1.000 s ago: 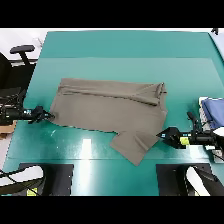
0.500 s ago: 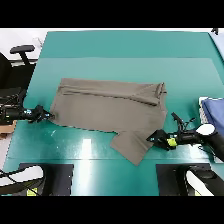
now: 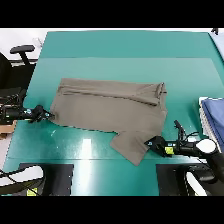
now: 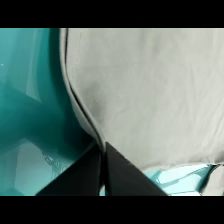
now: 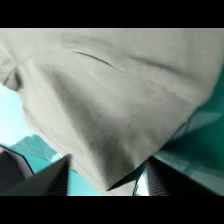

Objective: Fold the shirts.

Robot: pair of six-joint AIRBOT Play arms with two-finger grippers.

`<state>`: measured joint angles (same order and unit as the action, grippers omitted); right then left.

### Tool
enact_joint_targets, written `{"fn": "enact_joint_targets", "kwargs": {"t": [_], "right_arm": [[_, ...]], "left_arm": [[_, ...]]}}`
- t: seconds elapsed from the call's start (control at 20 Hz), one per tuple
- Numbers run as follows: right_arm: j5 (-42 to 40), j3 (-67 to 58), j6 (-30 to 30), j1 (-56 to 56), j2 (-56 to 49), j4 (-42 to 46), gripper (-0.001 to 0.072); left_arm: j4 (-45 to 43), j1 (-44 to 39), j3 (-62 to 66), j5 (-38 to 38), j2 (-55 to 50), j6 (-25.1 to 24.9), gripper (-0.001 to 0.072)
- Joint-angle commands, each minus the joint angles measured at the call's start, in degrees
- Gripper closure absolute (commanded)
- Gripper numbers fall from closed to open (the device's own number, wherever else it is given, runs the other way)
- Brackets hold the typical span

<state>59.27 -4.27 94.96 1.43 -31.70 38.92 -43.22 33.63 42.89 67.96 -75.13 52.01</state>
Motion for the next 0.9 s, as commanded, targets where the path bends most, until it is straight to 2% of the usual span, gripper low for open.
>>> {"fn": "enact_joint_targets", "kwargs": {"t": [0.0, 0.05, 0.1, 0.15, 0.2, 0.45, 0.7, 0.85], "right_arm": [[-3.69, 1.84, -0.61, 0.22, 2.64, -4.90, 0.0397], [-3.85, 1.46, -1.29, 0.22, 2.64, -4.87, 0.0455], [-4.22, 1.07, -1.40, 0.22, 2.64, -4.87, 0.0473], [-4.76, 0.74, -1.42, 0.22, 2.64, -4.90, 0.0544], [-5.27, 0.28, -1.60, 0.22, 2.64, -4.90, 0.0687], [-3.89, -6.95, -3.93, 0.22, 2.64, -4.83, 0.0691], [-5.35, -18.62, -5.31, -1.79, 1.33, -4.28, 0.0691], [-3.43, -26.62, -12.57, -7.23, -7.74, -4.92, 0.0691]], "left_arm": [[0.07, 0.04, 0.07, 0.00, -0.02, 0.02, 0.0684], [0.17, 0.04, 0.07, -0.02, -0.02, 0.02, 0.0684], [0.20, 0.04, 0.07, 0.00, -0.02, 0.02, 0.0684], [0.22, 0.04, 0.07, 0.02, -0.02, 0.02, 0.0685], [0.42, 0.04, 0.07, 0.02, -0.02, 0.02, 0.0685], [8.22, 0.04, 0.81, 5.27, 1.68, -1.55, 0.0689], [13.68, 0.04, 5.53, 8.52, 14.05, -1.49, 0.0689], [17.64, 0.04, 7.50, 8.46, 14.67, -1.55, 0.0688]]}}
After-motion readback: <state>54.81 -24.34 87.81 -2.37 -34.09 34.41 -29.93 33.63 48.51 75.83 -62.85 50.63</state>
